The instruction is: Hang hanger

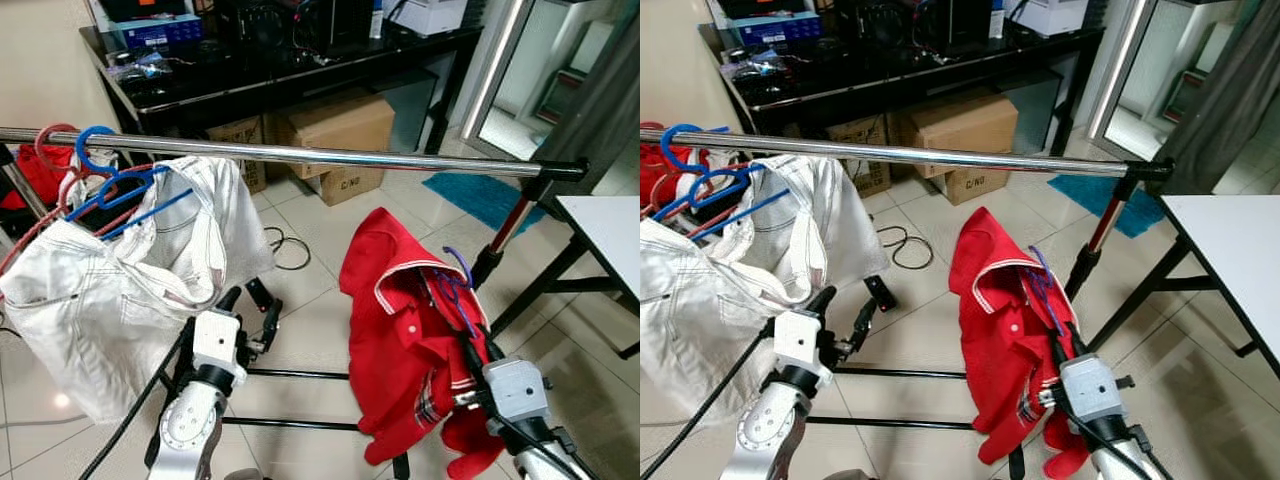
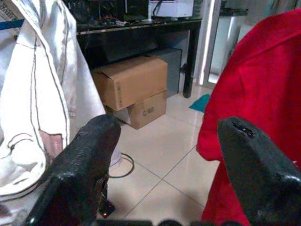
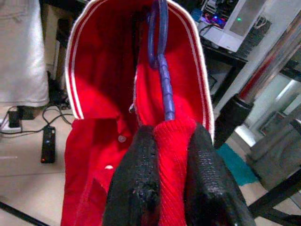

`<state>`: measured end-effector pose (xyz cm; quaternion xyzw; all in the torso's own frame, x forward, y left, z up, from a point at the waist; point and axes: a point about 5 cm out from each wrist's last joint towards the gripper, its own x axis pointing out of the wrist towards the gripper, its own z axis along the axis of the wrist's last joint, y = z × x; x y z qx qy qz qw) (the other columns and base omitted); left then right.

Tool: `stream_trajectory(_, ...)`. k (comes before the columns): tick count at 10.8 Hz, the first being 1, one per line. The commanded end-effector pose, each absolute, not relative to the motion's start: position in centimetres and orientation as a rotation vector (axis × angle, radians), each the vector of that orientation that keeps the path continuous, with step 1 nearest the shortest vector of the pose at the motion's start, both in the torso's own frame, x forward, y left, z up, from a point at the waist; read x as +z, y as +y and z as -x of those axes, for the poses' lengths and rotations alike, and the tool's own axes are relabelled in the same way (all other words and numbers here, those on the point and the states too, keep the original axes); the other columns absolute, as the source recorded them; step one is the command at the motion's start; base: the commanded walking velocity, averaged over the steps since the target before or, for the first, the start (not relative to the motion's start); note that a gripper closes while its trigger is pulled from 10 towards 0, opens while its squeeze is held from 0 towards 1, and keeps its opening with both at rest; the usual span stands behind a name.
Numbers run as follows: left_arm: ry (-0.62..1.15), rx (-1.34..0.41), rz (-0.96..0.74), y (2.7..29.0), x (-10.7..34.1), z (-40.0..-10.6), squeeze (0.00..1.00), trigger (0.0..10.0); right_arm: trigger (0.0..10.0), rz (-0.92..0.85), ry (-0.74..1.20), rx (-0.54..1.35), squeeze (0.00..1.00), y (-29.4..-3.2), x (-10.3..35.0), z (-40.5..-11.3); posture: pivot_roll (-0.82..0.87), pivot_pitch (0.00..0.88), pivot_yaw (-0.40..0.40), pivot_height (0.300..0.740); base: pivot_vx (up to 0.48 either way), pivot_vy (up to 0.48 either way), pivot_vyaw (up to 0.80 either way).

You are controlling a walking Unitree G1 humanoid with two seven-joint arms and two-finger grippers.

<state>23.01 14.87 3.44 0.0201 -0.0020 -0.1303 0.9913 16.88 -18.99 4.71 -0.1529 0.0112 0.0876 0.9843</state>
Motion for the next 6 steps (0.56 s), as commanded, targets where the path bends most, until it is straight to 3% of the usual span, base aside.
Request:
stream_trajectory(1, -0.011, -0.257, -0.045, 14.70, 3.53, -23.16, 0.00, 10.0, 10.0, 0.282, -0.043, 0.169, 0.00, -18.78, 6.00, -17.46, 0.02, 0.018, -0.001, 0.740, 0.000, 0.000, -0.80)
stream_trajectory(5, -0.013, -0.262, -0.076, 14.60, 3.65, -23.48, 0.00, 10.0, 10.0, 0.290, -0.045, 0.172, 0.00, -18.70, 5.96, -17.74, 0.02, 0.014, -0.002, 0.740, 0.000, 0.000, -0.80)
stream_trajectory(6, -0.012, -0.261, -0.083, 14.45, 3.61, -23.53, 0.00, 10.0, 10.0, 0.292, -0.044, 0.179, 0.00, -18.72, 5.80, -17.86, 0.03, 0.011, -0.001, 0.740, 0.000, -0.480, -0.80)
